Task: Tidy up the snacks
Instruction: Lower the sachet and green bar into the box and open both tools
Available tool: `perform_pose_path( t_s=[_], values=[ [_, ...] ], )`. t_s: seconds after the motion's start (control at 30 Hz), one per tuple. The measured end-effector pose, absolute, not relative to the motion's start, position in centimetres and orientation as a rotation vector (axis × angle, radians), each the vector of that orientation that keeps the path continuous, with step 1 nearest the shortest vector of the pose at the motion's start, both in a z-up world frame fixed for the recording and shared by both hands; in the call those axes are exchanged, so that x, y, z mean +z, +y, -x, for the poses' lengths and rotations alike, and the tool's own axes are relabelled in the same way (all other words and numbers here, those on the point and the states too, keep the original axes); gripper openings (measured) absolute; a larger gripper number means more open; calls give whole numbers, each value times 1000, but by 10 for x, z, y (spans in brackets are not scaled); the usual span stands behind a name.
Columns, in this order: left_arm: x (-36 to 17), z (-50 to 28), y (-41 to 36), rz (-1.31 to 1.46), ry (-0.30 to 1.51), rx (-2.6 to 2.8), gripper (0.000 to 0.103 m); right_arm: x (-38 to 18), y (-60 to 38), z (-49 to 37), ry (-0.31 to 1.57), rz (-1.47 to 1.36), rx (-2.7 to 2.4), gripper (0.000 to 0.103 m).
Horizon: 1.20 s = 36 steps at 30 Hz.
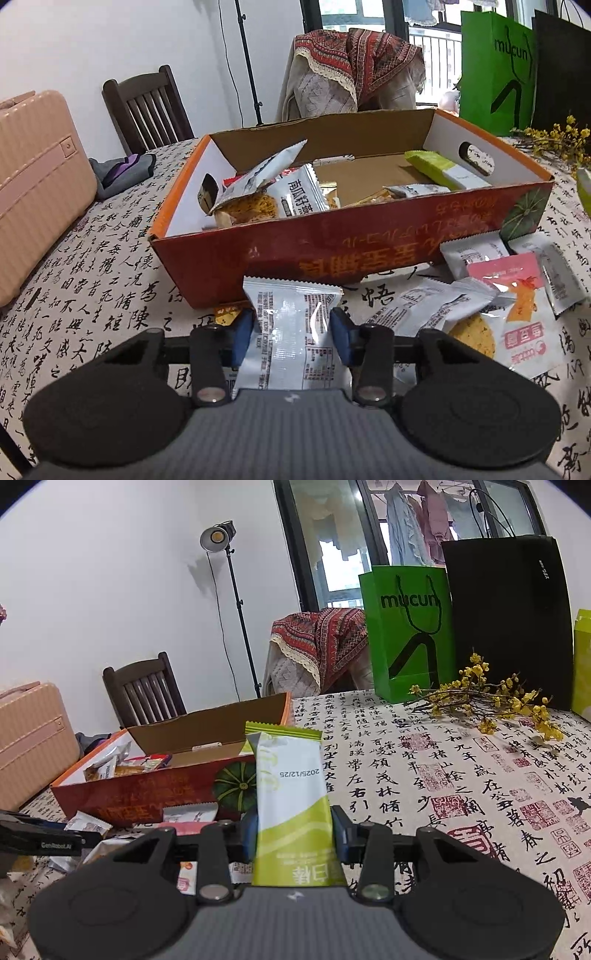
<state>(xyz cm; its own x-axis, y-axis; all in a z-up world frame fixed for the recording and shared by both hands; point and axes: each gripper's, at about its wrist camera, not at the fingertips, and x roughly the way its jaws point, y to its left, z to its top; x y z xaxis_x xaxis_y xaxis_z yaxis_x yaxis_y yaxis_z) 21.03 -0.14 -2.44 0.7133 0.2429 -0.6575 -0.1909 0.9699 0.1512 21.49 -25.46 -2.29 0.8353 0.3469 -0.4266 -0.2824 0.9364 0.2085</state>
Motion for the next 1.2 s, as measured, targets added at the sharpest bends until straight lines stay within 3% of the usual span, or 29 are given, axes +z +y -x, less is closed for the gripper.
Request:
perform_pose_path(
  t_s=[0.8,1.2],
  values=[
    [39,-167,-8,54,578,150,45,-21,-253,-212,437,-156,363,39],
    [72,-177,-1,120,498,62,45,15,-236,-203,421,-94,369,39]
  ],
)
